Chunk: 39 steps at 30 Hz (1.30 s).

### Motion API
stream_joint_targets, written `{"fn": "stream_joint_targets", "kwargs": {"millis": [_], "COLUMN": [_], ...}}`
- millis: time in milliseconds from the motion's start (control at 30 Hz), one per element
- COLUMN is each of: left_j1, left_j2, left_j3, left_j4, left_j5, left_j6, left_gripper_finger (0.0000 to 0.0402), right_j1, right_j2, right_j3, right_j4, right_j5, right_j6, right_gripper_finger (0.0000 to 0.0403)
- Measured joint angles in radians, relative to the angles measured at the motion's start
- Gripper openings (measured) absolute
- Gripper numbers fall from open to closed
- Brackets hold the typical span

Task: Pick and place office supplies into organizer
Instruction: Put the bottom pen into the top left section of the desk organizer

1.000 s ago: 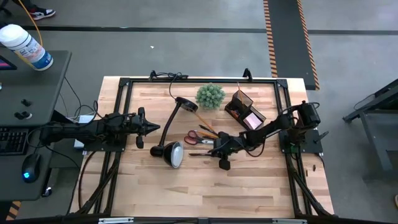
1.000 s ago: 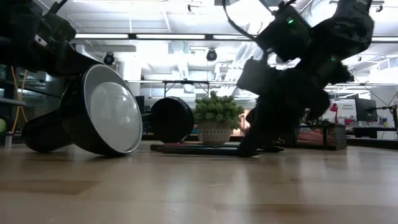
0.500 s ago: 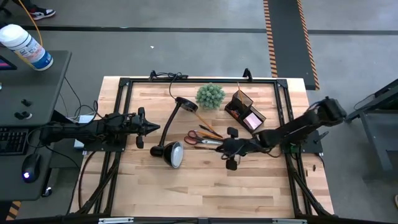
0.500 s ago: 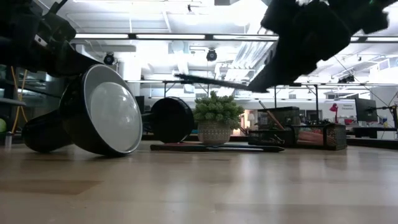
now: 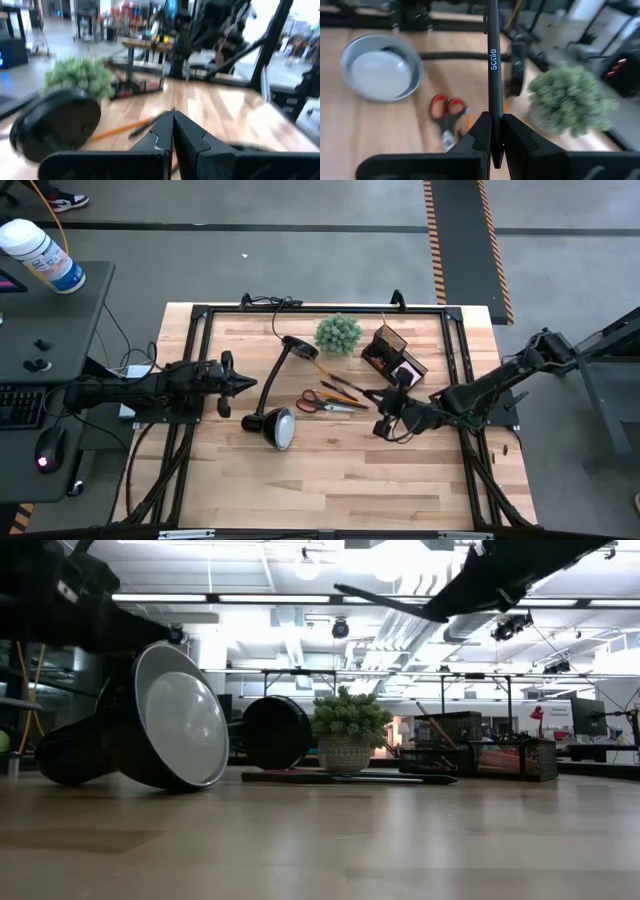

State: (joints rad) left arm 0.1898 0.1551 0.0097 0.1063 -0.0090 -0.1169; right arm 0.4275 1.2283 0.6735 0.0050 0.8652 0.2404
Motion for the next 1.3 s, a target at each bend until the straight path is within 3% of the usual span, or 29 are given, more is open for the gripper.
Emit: {"fn": "stream_joint_targets", "kwargs": {"millis": [267, 533, 700, 967, 1167, 1300], "left_j1": [0.000, 0.000, 0.000, 0.000, 0.000, 0.000], "left_j2": [0.000, 0.000, 0.000, 0.034, 0.143, 0.240], "left_j3": [0.000, 0.000, 0.000, 0.000, 0.000, 0.000], "left_j4": [0.263, 0.466, 0.479, 0.576, 0.646, 0.756], "left_j5": [0.038, 0.043, 0.044, 0.042, -0.005, -0.009], "left_j6": [0.111, 0.062, 0.053, 0.031, 0.030, 0.030], "left_gripper_finger": [0.0001, 0.0001, 0.0001, 0.0001, 0.0002, 0.0026], "right_j1": [-0.044, -0.109, -0.175, -0.254, -0.277, -0.277], "right_j2": [0.004, 0.012, 0.090, 0.265, 0.381, 0.442], "right_j3": [0.000, 0.001, 0.001, 0.002, 0.111, 0.222], "right_j4": [0.276, 0.589, 0.755, 1.009, 1.031, 0.977], "right_j5": [-0.028, -0.235, -0.399, -0.522, -0.594, -0.616], "right_j6": [-0.202, -0.449, -0.495, -0.515, -0.568, -0.621], "right_gripper_finger": [0.0020, 0.0020, 0.0020, 0.0020, 0.0020, 0.0020]}}
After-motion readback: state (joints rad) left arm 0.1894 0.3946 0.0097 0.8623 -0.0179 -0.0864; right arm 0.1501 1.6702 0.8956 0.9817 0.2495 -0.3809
